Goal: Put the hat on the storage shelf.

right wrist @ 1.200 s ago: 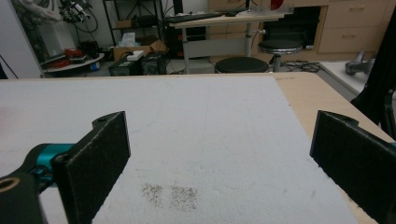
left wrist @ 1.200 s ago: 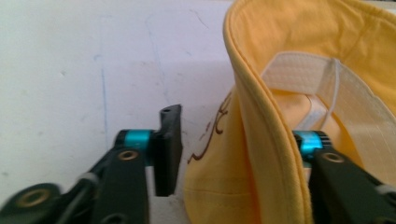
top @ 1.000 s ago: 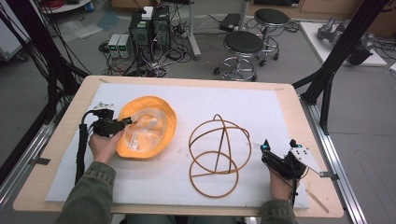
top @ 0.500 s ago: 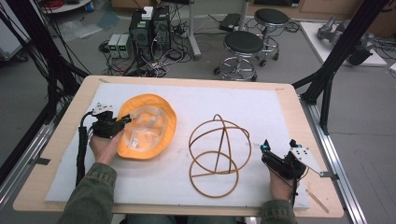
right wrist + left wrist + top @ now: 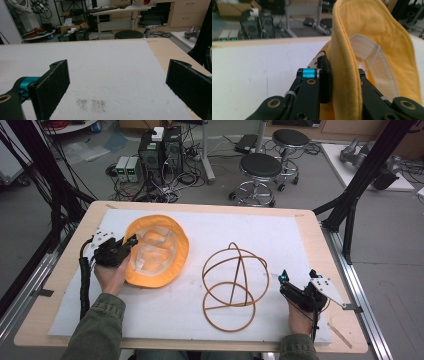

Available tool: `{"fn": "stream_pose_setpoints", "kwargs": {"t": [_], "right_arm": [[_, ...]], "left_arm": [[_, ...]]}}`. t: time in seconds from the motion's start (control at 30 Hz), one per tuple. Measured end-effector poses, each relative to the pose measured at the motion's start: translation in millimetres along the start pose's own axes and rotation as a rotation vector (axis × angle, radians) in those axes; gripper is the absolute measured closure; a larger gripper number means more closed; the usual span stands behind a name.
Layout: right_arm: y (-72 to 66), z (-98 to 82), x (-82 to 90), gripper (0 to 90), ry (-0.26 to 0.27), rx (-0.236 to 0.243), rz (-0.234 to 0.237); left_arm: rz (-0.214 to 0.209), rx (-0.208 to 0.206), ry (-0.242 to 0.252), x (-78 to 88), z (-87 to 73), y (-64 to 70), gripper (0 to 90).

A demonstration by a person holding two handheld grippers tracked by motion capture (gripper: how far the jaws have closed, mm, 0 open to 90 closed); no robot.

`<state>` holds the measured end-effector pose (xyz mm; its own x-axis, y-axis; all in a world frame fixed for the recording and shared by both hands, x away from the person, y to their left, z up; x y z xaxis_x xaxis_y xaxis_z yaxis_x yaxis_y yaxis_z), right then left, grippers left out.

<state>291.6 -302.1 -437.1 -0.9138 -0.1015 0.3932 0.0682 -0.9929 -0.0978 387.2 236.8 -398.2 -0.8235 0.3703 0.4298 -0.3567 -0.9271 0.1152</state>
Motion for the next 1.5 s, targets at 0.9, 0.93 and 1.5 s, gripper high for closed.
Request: {"fn": "stream_pose_setpoints", "kwargs": {"t": [0.9,0.93,1.5], "right_arm": [[1.1,0.4,1.1,4.4,0.007,-0.006,-0.001],[1.0,0.4,1.1,4.4,0.005,-0.005,0.0],[1.1,0.3,0.9,4.4,0.004,-0.015,0.005]], "left_arm": [[0.003,0.061,0.464,34.8,39.3,4.6,86.4],[0.007,0.058,0.467,35.1,40.4,5.3,86.5],[-0.068,-0.077,0.516,32.4,87.6,64.1,86.3]]}}
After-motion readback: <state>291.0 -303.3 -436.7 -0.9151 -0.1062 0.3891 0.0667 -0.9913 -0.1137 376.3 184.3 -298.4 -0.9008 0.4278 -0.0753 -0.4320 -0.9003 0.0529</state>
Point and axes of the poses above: each handheld gripper's, and its own axes: x roughly backward along the jaws, z roughly out of its top, y roughly to its right, the point moved 3 cm from there along -x, roughly forward along the jaws, and after that the axes turned 12 degrees about -y, right-handed, at the moved point
